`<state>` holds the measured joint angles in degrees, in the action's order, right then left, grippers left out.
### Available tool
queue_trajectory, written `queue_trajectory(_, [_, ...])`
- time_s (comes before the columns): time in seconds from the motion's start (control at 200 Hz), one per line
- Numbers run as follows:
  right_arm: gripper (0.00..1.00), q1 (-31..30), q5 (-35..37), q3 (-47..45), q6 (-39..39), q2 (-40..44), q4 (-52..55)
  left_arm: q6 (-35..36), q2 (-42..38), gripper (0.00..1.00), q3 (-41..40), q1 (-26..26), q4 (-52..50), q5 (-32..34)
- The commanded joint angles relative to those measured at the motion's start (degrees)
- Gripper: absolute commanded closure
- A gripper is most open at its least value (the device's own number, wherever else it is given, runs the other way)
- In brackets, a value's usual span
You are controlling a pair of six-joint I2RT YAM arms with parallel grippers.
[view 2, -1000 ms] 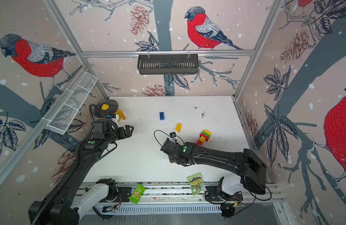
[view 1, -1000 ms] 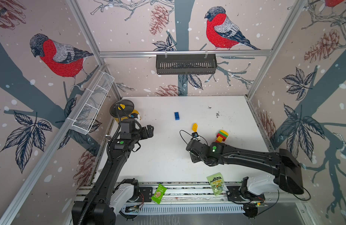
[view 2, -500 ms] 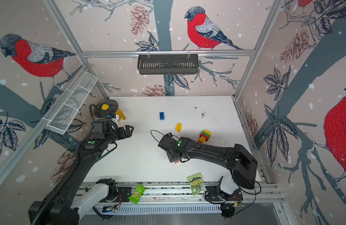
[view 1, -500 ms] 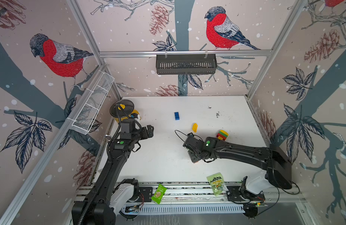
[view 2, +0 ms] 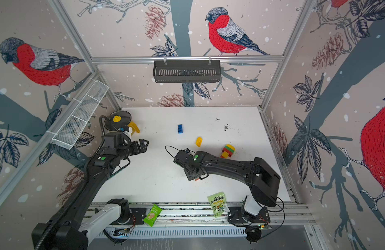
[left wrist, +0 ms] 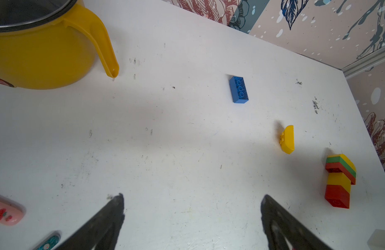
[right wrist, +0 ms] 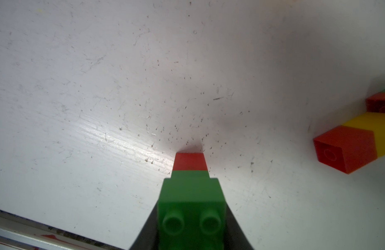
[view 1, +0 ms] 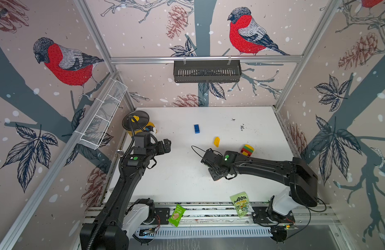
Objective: Assemble an ice cream with lego
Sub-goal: Pick up the lego brick from the center of the board.
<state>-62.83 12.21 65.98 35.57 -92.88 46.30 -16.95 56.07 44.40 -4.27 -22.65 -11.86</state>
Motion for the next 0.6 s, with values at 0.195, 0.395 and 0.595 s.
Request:
queue_trajectory(0.195, [0.72,4.9,-0.1,2.0,-6.4,-0.4,-5.1,-0.4,0.4,0.02,0.6,0.1,1.1,-0.3])
queue_trajectory(0.395, [0.72,7.9,-1.2,4.2,-11.0,-2.7,-8.5,-0.9,0.2,0.02,0.1,0.1,1.4,0.1])
queue_trajectory(0.595, [0.70,9.4,-2.1,5.9,-13.3,-5.6,-8.7,-1.2,0.8,0.02,0.0,0.1,1.4,0.0])
